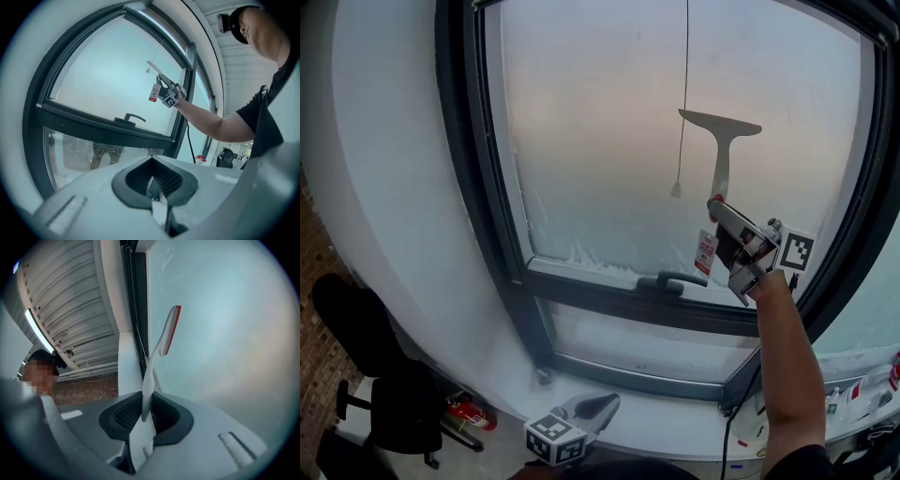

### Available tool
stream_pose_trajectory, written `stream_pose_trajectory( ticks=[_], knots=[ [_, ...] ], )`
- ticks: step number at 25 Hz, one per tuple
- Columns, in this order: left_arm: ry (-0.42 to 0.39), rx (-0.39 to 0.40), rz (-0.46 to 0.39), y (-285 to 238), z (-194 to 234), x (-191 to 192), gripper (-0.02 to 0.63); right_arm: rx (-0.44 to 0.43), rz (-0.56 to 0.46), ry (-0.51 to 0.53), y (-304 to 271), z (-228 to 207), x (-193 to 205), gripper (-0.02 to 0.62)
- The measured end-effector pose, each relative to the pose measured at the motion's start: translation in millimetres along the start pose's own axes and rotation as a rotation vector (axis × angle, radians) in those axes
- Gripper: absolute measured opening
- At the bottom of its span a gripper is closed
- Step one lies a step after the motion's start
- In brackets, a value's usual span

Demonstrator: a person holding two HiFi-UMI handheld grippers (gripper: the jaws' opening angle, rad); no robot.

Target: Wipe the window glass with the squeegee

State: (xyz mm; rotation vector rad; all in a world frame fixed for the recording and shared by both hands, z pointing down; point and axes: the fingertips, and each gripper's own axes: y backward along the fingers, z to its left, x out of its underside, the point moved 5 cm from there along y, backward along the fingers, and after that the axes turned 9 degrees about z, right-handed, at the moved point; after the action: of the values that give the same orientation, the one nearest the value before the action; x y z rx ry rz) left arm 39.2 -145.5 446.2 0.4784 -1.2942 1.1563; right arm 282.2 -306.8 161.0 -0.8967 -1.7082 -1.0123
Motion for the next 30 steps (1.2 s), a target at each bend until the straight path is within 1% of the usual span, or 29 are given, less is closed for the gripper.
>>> stream_pose_trajectory(
  ticks=[4,10,14,18,23,27,30],
  knots=[
    [-0.002,0.005,0.01,-1,-2,5,0.0,0.012,0.011,-0.004,6,3,14,0.086],
    [-0.006,0.016,0.026,-4,-3,7,0.0,0.028,0.011,-0.051,15,-4,42,0.086],
    [-0.011,0.033,0.035,-8,-1,16,0.0,0.034,0.018,-0.073,18,-6,61,0.086],
    [-0.007,0.037,0.046,-8,-2,14,0.0,0.029,-0.005,-0.138,22,-7,79,0.086],
    [-0.007,0.042,0.055,-10,-1,15,0.0,0.029,-0.017,-0.18,29,-10,103,0.085],
    [-0.011,0.049,0.059,-12,4,22,0.0,0.058,-0.005,-0.197,37,-14,122,0.085],
    [-0.006,0.043,0.07,-12,4,17,0.0,0.058,-0.013,-0.225,41,-14,134,0.086]
  ],
)
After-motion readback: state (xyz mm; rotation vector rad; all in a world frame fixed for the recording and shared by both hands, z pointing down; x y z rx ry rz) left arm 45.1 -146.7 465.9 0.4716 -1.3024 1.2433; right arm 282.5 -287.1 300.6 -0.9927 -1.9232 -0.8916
